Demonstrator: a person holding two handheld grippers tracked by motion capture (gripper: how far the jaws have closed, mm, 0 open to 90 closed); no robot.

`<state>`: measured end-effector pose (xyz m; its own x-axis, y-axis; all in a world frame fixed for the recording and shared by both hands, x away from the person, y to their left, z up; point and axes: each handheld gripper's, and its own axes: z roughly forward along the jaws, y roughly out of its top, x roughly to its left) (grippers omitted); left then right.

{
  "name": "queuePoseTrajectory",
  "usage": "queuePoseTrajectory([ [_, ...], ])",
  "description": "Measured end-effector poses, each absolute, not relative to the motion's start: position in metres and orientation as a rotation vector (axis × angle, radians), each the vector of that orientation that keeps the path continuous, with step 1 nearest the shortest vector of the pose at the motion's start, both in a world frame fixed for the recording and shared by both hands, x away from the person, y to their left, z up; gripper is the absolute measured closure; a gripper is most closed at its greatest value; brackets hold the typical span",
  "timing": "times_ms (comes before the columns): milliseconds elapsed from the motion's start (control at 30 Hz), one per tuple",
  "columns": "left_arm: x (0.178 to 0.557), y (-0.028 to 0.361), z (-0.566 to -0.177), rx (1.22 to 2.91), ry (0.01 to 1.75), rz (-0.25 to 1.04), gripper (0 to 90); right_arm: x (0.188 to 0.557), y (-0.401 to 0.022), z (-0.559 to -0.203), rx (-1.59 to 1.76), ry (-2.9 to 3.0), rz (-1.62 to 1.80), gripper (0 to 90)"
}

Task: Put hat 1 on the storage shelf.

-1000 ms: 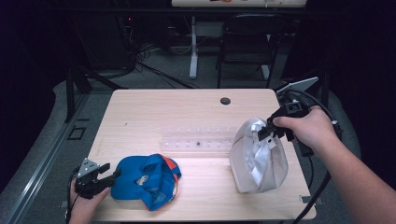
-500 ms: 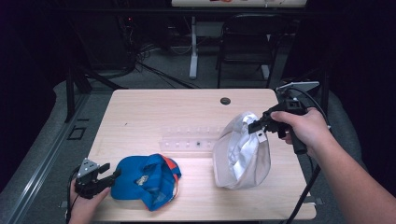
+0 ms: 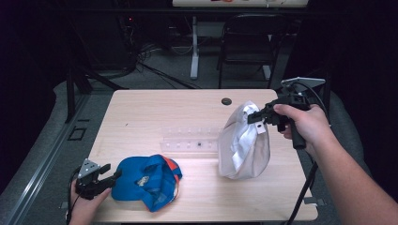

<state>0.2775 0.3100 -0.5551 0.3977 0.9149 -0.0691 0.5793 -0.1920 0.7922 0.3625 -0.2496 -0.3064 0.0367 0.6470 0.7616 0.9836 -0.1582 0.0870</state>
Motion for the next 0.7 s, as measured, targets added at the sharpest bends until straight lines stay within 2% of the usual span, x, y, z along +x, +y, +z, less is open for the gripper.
queuePoseTrajectory([
  [700, 0.277, 0.31, -0.555, 1.883, 1.281, 0.549, 45.0, 0.39, -0.226, -0.291, -1.779, -1.579, -1.093, 80.0],
])
